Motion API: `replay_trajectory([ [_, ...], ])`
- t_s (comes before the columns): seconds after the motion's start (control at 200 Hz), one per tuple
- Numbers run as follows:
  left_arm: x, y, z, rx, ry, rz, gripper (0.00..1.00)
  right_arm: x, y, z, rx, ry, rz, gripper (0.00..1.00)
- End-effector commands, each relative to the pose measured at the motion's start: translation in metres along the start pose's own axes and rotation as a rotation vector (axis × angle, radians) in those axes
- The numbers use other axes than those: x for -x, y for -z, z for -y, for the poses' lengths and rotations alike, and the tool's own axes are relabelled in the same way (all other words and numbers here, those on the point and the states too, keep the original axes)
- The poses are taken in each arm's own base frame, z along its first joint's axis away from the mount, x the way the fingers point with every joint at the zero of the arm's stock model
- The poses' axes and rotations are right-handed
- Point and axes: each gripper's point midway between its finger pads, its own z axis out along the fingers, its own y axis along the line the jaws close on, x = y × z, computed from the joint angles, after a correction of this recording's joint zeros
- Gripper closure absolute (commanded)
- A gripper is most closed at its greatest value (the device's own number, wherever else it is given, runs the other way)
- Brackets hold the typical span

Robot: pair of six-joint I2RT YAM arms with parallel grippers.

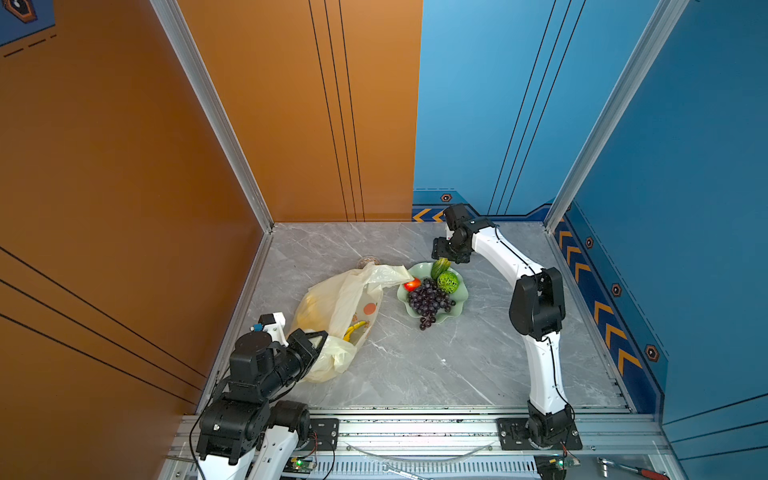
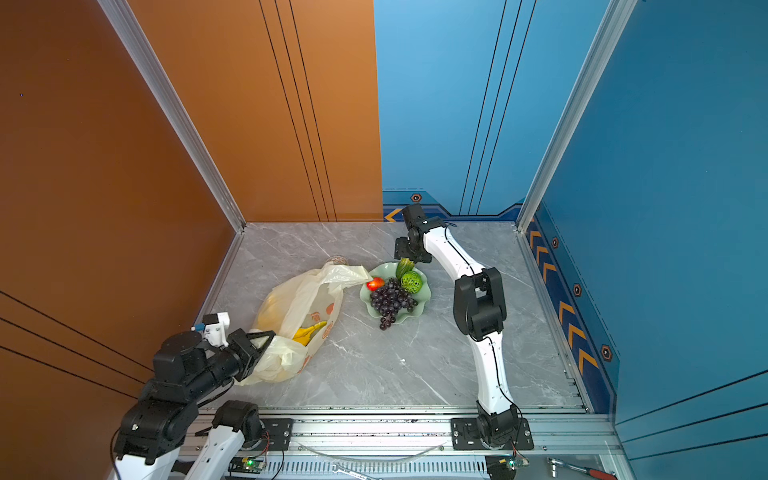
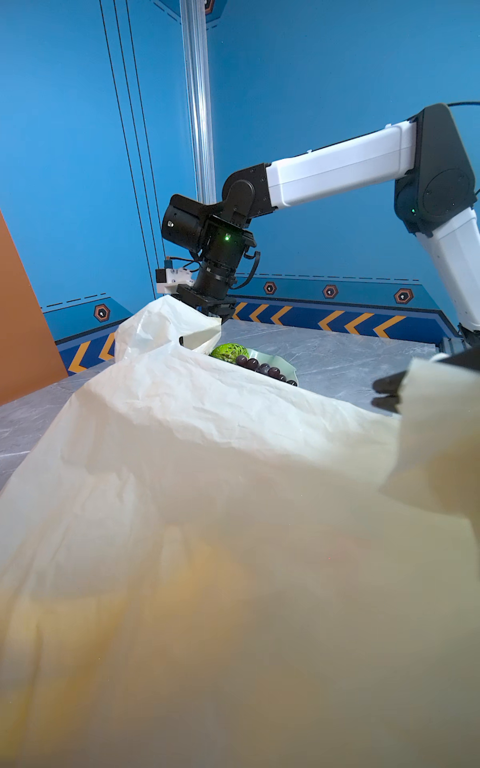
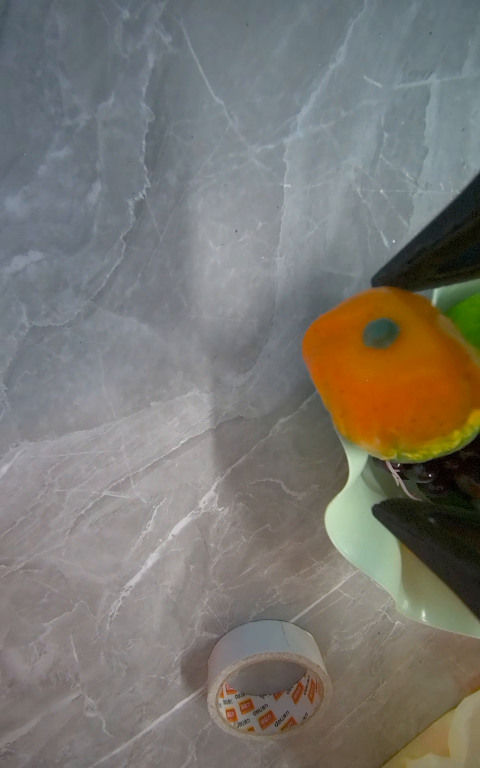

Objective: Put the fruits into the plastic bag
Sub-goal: 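Lower and close the right gripper on the papaya's orange end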

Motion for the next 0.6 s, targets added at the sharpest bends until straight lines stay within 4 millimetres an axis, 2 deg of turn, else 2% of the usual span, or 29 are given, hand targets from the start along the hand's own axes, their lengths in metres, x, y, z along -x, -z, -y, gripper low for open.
replay_trajectory([
  [0.0,0.0,0.007,0.004,-0.004,-0.019,0.009,1.0,0.011,-0.006,0.002,-0.011,-0.019,0.034,0.27],
  [0.22,0.0,0.008,0.004,-0.002,-0.02,0.009,1.0,0.013,-0.015,0.002,-0.01,-0.032,0.031,0.29],
  [0.391,0.0,0.008,0.005,0.003,-0.022,0.008,1.0,0.015,-0.016,0.002,-0.007,-0.042,0.035,0.4],
  [0.486,0.0,0.008,0.005,0.004,-0.025,0.006,1.0,0.018,-0.012,0.002,-0.011,-0.041,0.048,0.43],
  [0.596,0.001,0.008,0.006,0.006,-0.027,0.006,1.0,0.021,-0.004,0.002,-0.014,-0.039,0.063,0.53],
])
